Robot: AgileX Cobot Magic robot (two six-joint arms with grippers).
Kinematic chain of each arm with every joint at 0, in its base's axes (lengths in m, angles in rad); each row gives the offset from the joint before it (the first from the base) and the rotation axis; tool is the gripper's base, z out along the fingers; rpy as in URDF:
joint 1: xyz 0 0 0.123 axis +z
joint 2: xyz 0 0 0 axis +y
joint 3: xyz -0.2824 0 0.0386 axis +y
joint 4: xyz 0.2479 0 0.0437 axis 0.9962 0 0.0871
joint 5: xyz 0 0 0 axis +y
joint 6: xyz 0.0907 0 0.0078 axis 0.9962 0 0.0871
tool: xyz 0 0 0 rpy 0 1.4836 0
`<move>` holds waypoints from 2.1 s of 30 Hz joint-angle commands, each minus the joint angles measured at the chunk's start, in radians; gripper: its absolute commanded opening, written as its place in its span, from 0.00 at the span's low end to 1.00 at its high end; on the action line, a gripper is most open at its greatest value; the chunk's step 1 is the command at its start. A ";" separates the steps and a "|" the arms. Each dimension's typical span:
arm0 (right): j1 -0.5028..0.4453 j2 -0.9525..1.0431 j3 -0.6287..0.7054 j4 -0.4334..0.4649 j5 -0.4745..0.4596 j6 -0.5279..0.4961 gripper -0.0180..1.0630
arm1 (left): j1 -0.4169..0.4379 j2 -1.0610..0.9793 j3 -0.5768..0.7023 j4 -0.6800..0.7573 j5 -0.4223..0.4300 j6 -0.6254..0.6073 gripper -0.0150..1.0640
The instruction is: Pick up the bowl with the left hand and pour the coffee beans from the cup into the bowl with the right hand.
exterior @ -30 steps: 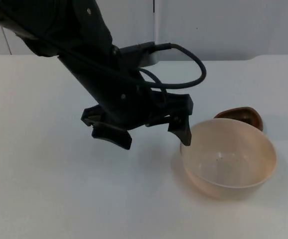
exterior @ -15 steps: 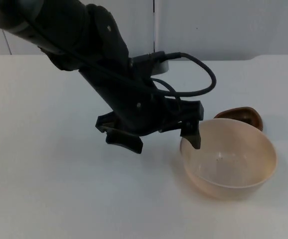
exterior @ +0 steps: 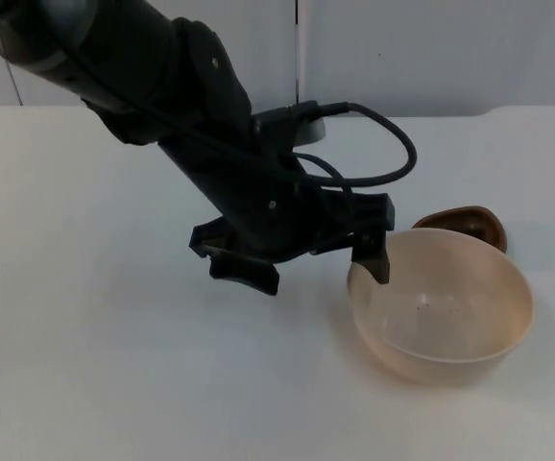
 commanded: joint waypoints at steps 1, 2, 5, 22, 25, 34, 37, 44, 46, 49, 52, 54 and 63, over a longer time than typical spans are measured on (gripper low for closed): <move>-0.007 -0.004 0.002 -0.003 -0.005 -0.006 0.99 | -0.006 0.004 -0.004 -0.013 -0.014 0.003 0.92; -0.007 -0.004 0.002 -0.003 -0.005 -0.009 0.99 | -0.006 0.009 -0.004 -0.017 -0.014 0.003 0.92; -0.007 -0.004 0.002 -0.003 -0.005 -0.009 0.99 | -0.006 0.023 -0.004 -0.019 -0.026 0.003 0.92; -0.007 -0.004 0.002 -0.003 -0.005 -0.013 0.99 | -0.024 0.049 -0.004 -0.023 -0.054 0.003 0.84; -0.007 -0.004 0.002 -0.003 -0.005 -0.013 0.99 | -0.036 0.049 -0.004 -0.020 -0.074 0.003 0.74; -0.007 -0.004 0.002 -0.003 -0.005 -0.017 0.99 | -0.036 0.048 -0.004 -0.045 -0.078 0.003 0.40; -0.007 -0.004 0.002 -0.003 -0.005 -0.017 0.99 | -0.036 0.048 -0.004 -0.052 -0.076 0.003 0.27; -0.007 -0.004 0.002 -0.003 -0.005 -0.017 0.99 | -0.036 0.046 -0.004 -0.054 -0.054 0.003 0.01; -0.007 -0.004 0.002 -0.003 -0.005 -0.017 0.99 | -0.036 0.041 -0.004 -0.056 -0.036 0.003 0.01; -0.007 -0.004 0.002 -0.003 -0.005 -0.017 0.99 | -0.036 0.029 -0.004 -0.058 -0.021 0.003 0.01; -0.007 -0.004 0.002 -0.003 -0.005 -0.017 0.99 | -0.036 -0.003 -0.004 -0.045 -0.006 0.003 0.01; -0.007 -0.004 0.002 -0.003 -0.005 -0.017 0.99 | -0.036 -0.015 -0.004 -0.038 -0.003 0.003 0.01; -0.007 -0.004 0.002 -0.003 -0.005 -0.017 0.99 | -0.034 -0.122 -0.002 0.162 0.036 -0.100 0.01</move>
